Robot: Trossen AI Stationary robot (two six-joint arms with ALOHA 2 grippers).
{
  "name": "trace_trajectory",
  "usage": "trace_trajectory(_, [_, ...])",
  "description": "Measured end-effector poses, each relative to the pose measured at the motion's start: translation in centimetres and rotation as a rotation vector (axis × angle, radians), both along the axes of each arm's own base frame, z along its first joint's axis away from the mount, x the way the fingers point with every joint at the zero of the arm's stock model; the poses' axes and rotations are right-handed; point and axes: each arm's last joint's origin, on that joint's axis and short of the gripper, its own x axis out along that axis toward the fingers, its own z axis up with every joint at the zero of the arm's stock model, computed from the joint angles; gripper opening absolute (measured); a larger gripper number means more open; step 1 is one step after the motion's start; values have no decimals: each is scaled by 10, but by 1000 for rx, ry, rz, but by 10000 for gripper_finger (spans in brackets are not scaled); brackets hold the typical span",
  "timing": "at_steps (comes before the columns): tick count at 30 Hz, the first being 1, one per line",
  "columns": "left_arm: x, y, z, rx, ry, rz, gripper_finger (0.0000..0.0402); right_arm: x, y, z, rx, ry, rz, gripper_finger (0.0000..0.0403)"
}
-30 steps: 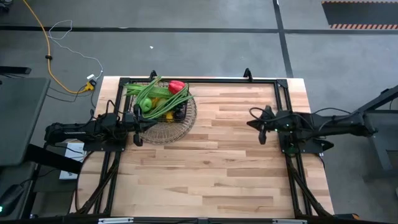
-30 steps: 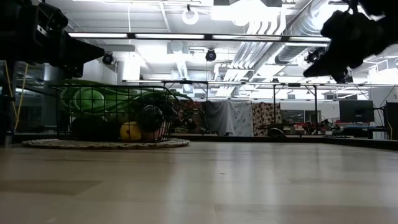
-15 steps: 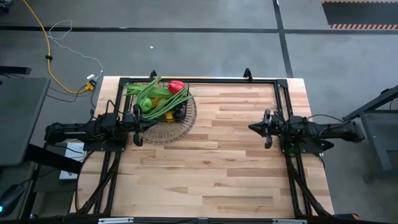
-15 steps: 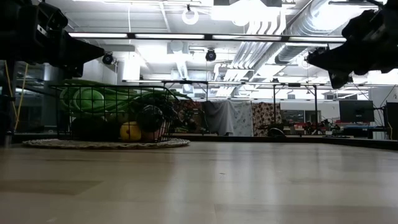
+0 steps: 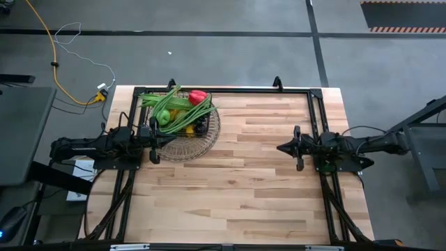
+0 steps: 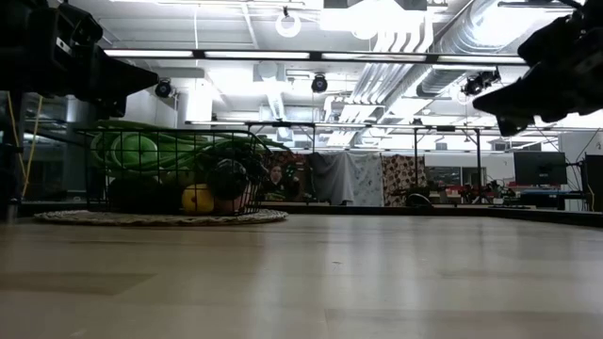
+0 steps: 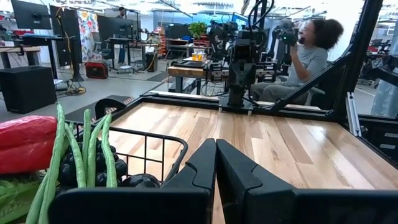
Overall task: Build produce basket
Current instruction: Return to Home Position
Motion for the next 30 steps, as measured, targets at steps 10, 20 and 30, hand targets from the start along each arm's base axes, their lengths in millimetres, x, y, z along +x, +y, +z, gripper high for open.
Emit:
trace_trajectory(10, [0, 0, 0, 0, 0, 0, 1, 1, 0, -1, 46, 10, -3, 0])
trace_trajectory(20, [0, 0, 0, 0, 0, 0, 1, 1, 0, -1, 46, 10, -3, 0])
trace_trajectory(30, [0, 0, 0, 0, 0, 0, 1, 1, 0, -1, 46, 11, -4, 0])
